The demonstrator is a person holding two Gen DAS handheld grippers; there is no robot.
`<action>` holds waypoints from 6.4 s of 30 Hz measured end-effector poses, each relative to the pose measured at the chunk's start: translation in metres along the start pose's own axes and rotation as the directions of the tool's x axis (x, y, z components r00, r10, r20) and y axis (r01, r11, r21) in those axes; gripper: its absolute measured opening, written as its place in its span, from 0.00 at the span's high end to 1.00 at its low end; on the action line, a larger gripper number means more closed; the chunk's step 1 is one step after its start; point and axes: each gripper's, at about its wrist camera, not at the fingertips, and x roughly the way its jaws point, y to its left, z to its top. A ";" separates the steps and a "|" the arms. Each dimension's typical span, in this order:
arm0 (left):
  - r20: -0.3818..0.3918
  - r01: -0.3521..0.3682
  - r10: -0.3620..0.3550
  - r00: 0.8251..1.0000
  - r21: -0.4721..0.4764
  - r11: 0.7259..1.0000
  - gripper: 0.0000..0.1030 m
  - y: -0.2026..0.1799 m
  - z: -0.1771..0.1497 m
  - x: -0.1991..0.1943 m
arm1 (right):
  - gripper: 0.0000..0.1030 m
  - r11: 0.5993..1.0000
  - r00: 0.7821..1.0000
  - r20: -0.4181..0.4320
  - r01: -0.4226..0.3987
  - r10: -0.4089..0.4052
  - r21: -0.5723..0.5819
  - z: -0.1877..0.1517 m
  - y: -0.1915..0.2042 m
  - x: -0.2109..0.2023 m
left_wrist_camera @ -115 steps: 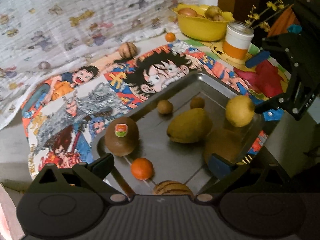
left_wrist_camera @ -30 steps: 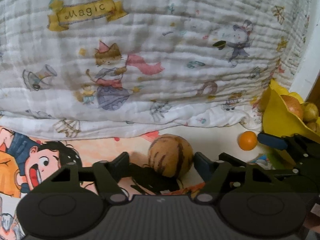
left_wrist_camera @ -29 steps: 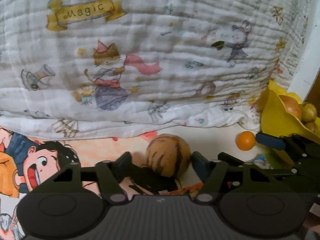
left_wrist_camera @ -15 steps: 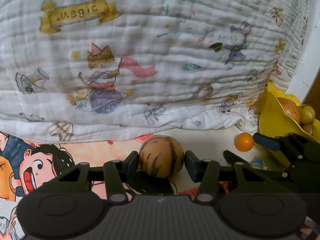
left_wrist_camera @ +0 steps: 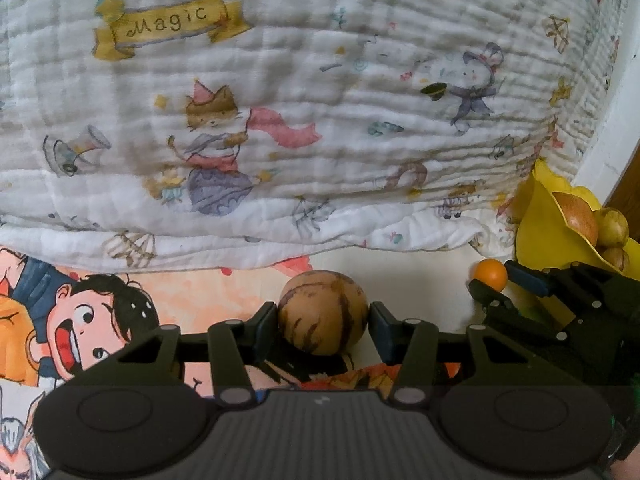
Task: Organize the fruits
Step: 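Grasp the striped melon with the left tool while the right tool grasps the small orange, then carry the melon over the grey tray with the left tool while the right tool carries the orange there, then release the melon into the tray with the left tool while the right tool releases the orange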
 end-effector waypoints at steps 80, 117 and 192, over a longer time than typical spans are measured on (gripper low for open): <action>-0.125 0.126 -0.119 0.985 0.054 0.990 0.48 -0.060 -0.117 -0.148 | 0.68 0.829 0.830 -0.052 -0.558 0.556 -0.040 -0.084 -0.037 -0.221; -0.208 0.112 -0.097 0.973 0.062 0.992 0.48 -0.066 -0.118 -0.130 | 0.67 0.795 0.790 -0.112 -0.606 0.602 0.001 -0.082 -0.038 -0.210; 0.139 -0.137 0.158 0.978 -0.149 0.979 0.01 -0.053 -0.166 -0.284 | 0.01 0.772 0.786 0.242 -0.612 0.569 0.172 -0.102 -0.074 -0.306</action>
